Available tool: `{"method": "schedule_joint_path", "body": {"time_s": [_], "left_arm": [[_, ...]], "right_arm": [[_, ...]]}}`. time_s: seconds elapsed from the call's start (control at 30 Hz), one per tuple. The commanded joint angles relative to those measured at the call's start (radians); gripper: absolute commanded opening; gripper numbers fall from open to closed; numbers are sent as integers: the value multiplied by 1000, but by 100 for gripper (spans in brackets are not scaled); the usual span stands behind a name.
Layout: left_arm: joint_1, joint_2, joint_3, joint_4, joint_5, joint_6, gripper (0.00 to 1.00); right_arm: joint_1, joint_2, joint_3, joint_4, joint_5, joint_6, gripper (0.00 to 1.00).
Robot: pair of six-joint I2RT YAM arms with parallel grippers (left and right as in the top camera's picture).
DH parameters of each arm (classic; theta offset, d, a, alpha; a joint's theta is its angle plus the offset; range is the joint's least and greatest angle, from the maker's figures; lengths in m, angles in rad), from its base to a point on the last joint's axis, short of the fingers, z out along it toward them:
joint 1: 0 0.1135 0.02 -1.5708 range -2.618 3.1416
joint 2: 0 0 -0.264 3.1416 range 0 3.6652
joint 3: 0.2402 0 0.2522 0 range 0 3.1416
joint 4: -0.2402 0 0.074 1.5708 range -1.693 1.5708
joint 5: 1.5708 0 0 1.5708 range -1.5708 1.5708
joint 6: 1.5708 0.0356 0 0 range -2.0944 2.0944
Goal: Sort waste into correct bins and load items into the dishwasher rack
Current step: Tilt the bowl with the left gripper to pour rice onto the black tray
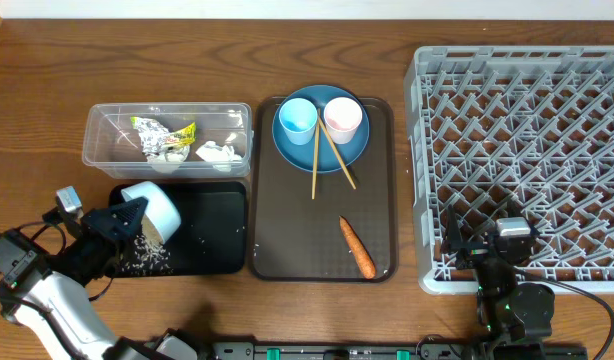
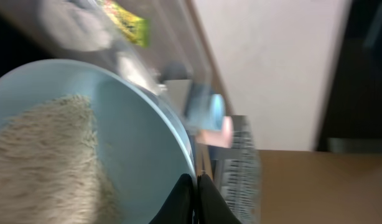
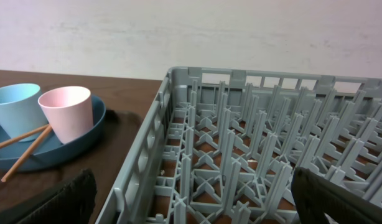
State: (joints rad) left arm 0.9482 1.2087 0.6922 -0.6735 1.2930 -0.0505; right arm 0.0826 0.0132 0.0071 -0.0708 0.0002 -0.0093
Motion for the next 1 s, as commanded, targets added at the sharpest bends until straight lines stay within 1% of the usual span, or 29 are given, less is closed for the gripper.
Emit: {"method": "schedule_joint_path", "body": {"time_s": [0.0, 0.13, 0.37, 0.67, 0.83, 0.9, 0.97], "left_arm": [[21, 40, -2, 2, 211, 16, 6], [24, 86, -2, 2, 278, 17, 7], [24, 126, -2, -2, 279, 20, 6], [24, 124, -2, -82, 280, 21, 6], [24, 119, -2, -64, 280, 32, 6], [22, 116, -2, -118, 280, 37, 6], [21, 109, -2, -177, 280, 99, 6]], "right_arm": [[-18, 0, -2, -4, 3, -11, 99], [-18, 0, -2, -4, 3, -11, 99], [-18, 0, -2, -4, 3, -11, 99], [-18, 0, -2, -4, 3, -11, 99], [-18, 0, -2, -4, 3, -11, 99], [-18, 0, -2, -4, 3, -11, 99], [-18, 0, -2, -4, 3, -11, 99]]}}
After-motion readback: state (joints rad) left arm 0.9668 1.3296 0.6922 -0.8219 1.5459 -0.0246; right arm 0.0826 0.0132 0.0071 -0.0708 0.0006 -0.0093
